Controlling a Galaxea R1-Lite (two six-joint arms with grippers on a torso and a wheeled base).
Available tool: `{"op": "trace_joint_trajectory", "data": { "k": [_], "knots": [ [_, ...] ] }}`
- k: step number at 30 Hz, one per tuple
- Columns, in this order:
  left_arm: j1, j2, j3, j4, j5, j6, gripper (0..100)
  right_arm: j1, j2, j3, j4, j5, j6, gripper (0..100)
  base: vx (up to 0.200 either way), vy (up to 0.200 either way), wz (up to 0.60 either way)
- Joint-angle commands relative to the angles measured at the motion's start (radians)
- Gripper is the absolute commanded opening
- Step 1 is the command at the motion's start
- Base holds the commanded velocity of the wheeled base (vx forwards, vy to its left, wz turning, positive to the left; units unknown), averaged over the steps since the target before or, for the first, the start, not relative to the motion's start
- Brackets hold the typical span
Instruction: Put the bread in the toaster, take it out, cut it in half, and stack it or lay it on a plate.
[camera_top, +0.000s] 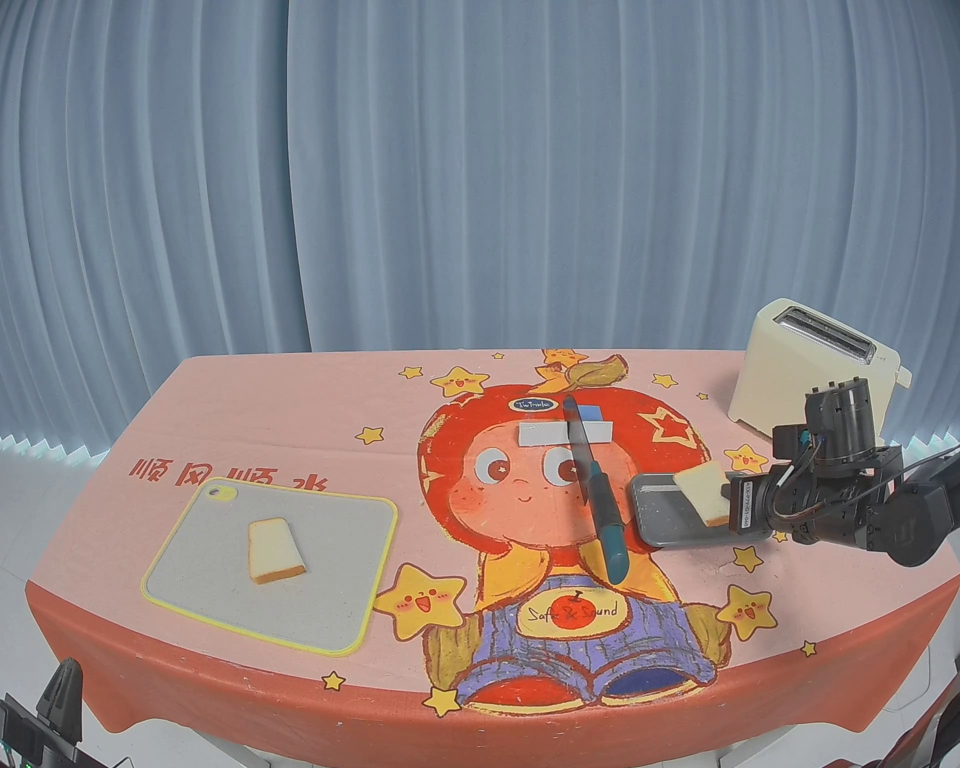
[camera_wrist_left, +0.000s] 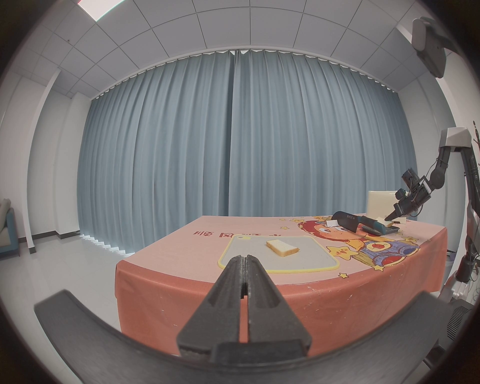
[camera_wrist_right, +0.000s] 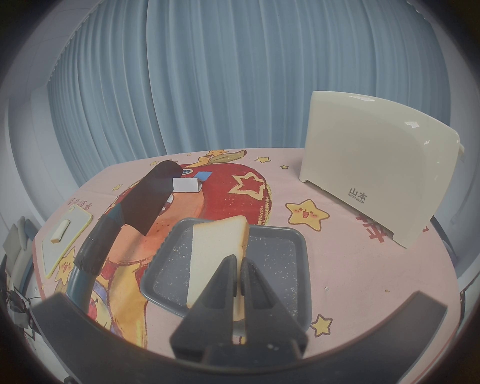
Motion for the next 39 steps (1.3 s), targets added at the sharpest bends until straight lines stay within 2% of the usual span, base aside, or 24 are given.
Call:
{"op": "trace_joint_trajectory", "data": {
  "k": [1, 8, 9, 29, 32, 39],
  "knots": [
    [-0.001, -0.005, 0.018, -0.001, 0.000, 0.000, 0, 0.002, 0.018, -0.002, -0.001, 0.000, 0.000, 0, 0.000, 0.000, 0.00],
    [0.001, -0.005, 0.018, -0.001, 0.000, 0.000, 0, 0.002, 0.021, 0.000, 0.001, 0.000, 0.000, 0, 0.000, 0.000, 0.00],
    [0.001, -0.005, 0.018, 0.001, -0.001, 0.000, 0, 0.002, 0.020, 0.000, 0.001, 0.000, 0.000, 100, 0.000, 0.000, 0.00],
    [0.001, -0.004, 0.018, 0.001, -0.001, 0.000, 0, 0.005, -0.035, -0.040, -0.001, 0.000, 0.005, 100, 0.000, 0.000, 0.00],
    [-0.001, -0.004, 0.018, -0.001, -0.001, 0.000, 0, 0.022, -0.083, -0.046, 0.013, 0.000, 0.003, 100, 0.000, 0.000, 0.00],
    [0.001, -0.004, 0.018, 0.001, -0.001, 0.000, 0, 0.114, -0.146, -0.048, 0.052, -0.002, 0.005, 100, 0.000, 0.057, 0.00]
  ]
}}
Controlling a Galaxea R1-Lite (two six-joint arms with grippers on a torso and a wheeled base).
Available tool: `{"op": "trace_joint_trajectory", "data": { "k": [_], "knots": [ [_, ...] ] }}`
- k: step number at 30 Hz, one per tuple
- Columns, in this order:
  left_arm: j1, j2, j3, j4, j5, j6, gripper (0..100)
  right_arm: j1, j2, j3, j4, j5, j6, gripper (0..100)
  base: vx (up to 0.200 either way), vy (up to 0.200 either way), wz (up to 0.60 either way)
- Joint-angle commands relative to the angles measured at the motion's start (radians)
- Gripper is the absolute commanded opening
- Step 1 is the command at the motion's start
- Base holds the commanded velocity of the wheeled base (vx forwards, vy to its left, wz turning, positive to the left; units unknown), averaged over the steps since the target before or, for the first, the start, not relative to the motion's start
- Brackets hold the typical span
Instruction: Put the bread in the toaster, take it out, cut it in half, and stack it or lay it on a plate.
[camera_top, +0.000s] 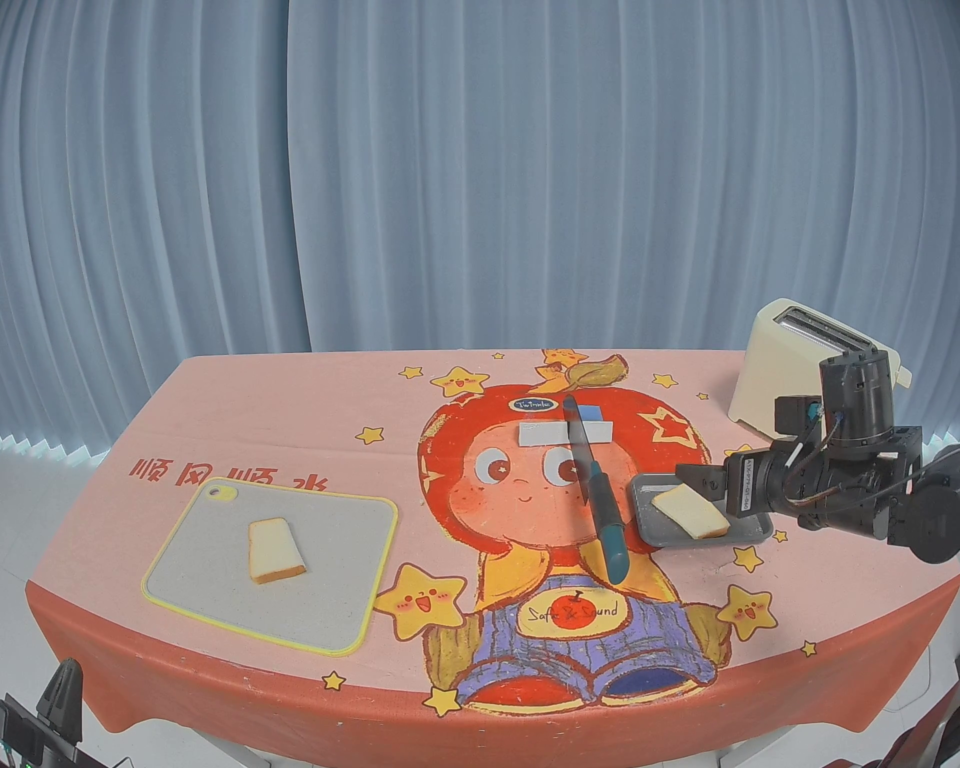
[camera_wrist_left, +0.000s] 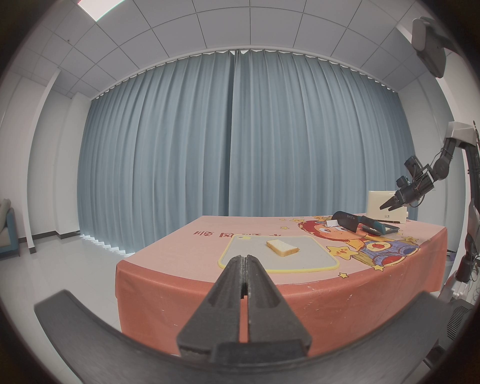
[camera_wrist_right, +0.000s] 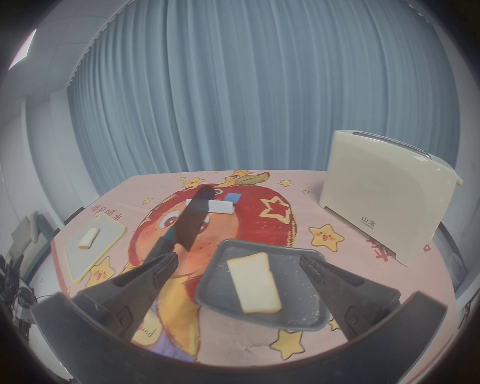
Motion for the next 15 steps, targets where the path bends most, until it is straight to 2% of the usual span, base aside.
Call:
{"op": "trace_joint_trajectory", "data": {
  "k": [1, 4, 15],
  "knots": [
    [0.000, -0.005, 0.018, -0.001, 0.000, -0.001, 0, 0.055, -0.064, -0.005, 0.032, -0.001, 0.000, 100, 0.000, 0.200, 0.00],
    [0.000, -0.005, 0.018, 0.000, 0.000, -0.001, 0, 0.082, -0.074, -0.014, 0.073, -0.001, 0.000, 100, 0.000, 0.200, 0.00],
    [0.000, -0.004, 0.018, 0.000, 0.000, -0.001, 0, 0.118, -0.074, -0.056, 0.084, -0.002, -0.001, 100, 0.000, 0.200, 0.00]
  ]
}}
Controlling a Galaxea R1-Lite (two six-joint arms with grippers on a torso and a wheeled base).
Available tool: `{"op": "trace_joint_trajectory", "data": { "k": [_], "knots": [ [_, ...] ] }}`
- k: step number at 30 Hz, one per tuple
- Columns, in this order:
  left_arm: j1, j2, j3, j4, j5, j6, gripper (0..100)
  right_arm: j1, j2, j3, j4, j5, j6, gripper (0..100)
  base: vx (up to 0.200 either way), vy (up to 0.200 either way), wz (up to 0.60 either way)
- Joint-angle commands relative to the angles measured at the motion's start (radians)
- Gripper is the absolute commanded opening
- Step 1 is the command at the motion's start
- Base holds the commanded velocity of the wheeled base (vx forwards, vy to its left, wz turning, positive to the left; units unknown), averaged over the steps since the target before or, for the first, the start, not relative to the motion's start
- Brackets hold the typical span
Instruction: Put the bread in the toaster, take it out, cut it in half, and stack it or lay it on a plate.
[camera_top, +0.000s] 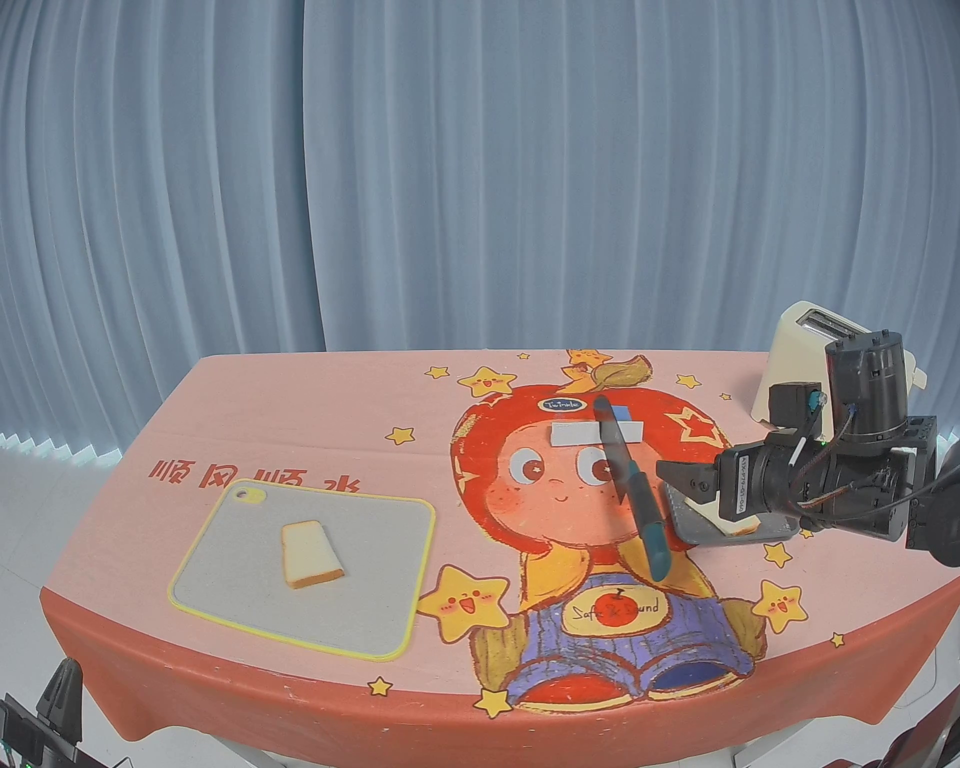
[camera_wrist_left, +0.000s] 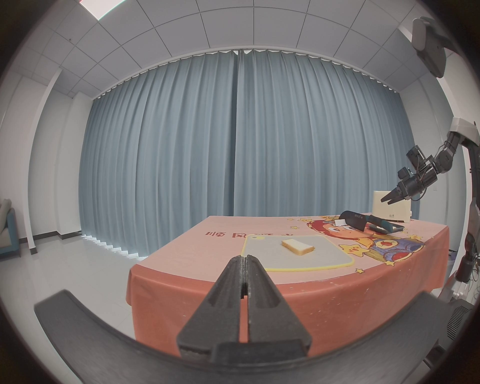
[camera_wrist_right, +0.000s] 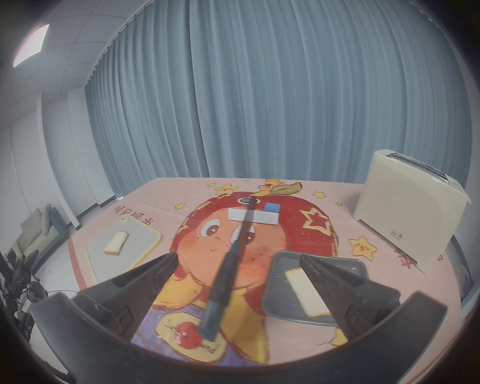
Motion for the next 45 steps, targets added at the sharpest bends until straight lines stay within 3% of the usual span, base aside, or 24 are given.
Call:
{"op": "trace_joint_trajectory", "data": {
  "k": [1, 12, 19, 28, 34, 45],
  "knots": [
    [-0.001, -0.004, 0.018, 0.000, 0.000, 0.000, 0, 0.027, 0.000, -0.013, 0.003, -0.001, 0.000, 100, 0.000, 0.200, 0.00],
    [-0.001, -0.005, 0.018, 0.000, 0.000, 0.000, 0, 0.099, 0.033, -0.041, 0.003, -0.023, -0.002, 100, 0.000, 0.200, 0.00],
    [0.000, -0.004, 0.018, -0.001, 0.001, 0.000, 0, 0.184, 0.070, -0.067, 0.054, -0.037, 0.001, 100, 0.000, 0.200, 0.00],
    [0.000, -0.005, 0.018, -0.001, 0.005, -0.002, 0, 0.280, 0.131, -0.127, 0.072, -0.064, 0.014, 100, 0.000, 0.000, 0.00],
    [0.000, -0.005, 0.018, -0.001, 0.005, -0.002, 0, 0.357, 0.230, -0.233, 0.155, -0.112, 0.058, 100, 0.000, 0.000, 0.00],
    [-0.001, -0.004, 0.018, -0.001, 0.008, -0.002, 0, 0.422, 0.377, -0.372, 0.162, -0.118, 0.096, 100, 0.000, 0.000, 0.00]
  ]
}}
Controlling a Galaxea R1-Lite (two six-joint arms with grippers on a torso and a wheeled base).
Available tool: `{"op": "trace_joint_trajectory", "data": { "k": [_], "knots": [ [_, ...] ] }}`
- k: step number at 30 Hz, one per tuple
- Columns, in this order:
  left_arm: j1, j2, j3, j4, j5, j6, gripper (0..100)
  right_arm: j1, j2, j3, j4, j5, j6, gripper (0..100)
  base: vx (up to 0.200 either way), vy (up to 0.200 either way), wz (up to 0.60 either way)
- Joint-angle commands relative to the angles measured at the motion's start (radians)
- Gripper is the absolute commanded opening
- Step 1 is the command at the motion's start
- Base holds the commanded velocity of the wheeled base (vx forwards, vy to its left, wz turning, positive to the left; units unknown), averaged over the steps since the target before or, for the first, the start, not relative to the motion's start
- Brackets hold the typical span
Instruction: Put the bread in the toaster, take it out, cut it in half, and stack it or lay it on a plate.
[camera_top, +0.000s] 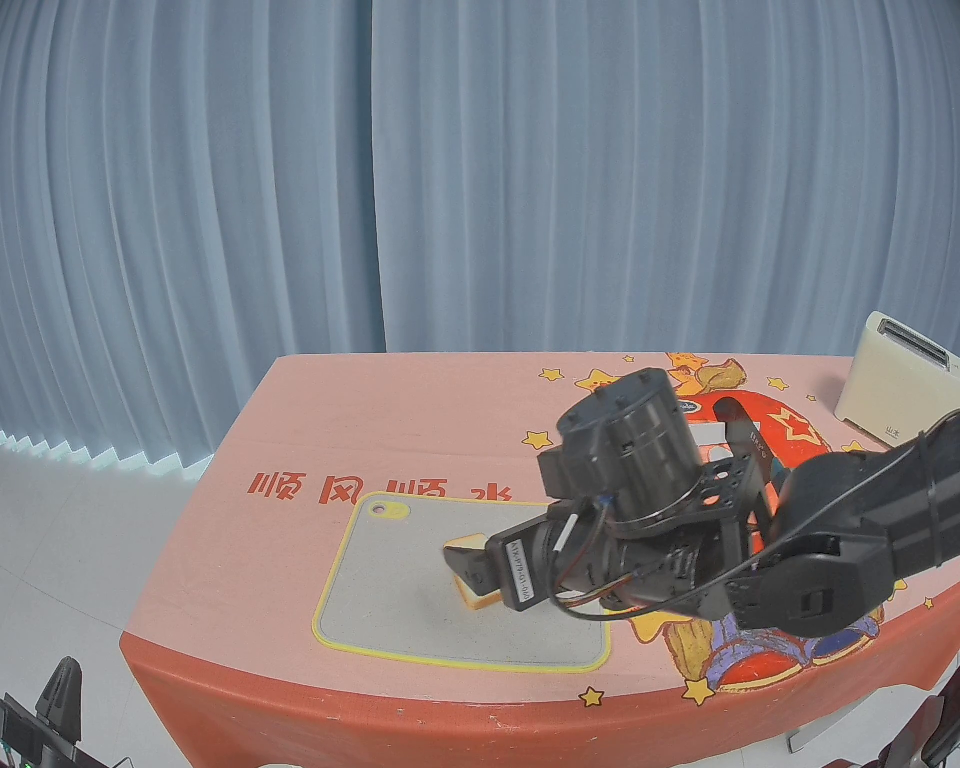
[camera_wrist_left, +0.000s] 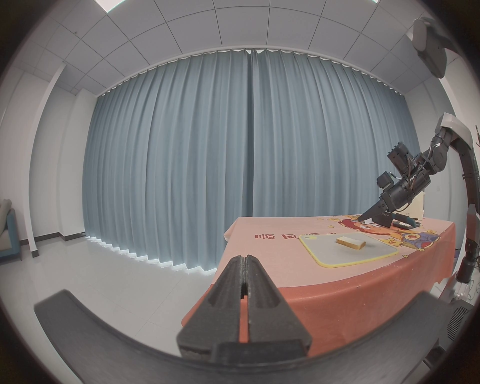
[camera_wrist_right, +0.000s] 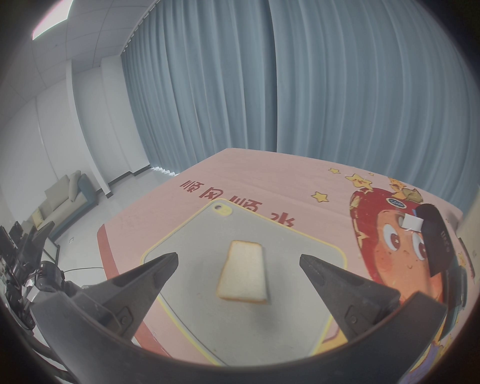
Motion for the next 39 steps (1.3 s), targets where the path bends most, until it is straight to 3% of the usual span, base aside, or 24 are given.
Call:
{"op": "trace_joint_trajectory", "data": {
  "k": [1, 6, 21, 39],
  "knots": [
    [0.000, -0.005, 0.018, 0.001, -0.001, 0.000, 0, 0.029, 0.086, -0.048, 0.001, -0.001, 0.012, 100, 0.000, 0.000, 0.00],
    [0.000, -0.005, 0.018, -0.001, -0.004, 0.000, 0, 0.063, 0.114, -0.077, 0.010, -0.009, 0.038, 100, 0.000, 0.000, 0.00],
    [0.000, -0.005, 0.018, 0.001, -0.002, 0.000, 0, 0.106, 0.167, -0.120, 0.036, -0.058, 0.043, 100, 0.000, 0.000, 0.00],
    [0.001, -0.005, 0.018, -0.001, -0.001, 0.000, 0, 0.135, 0.247, -0.182, 0.040, -0.062, 0.080, 100, 0.000, 0.000, 0.00]
  ]
}}
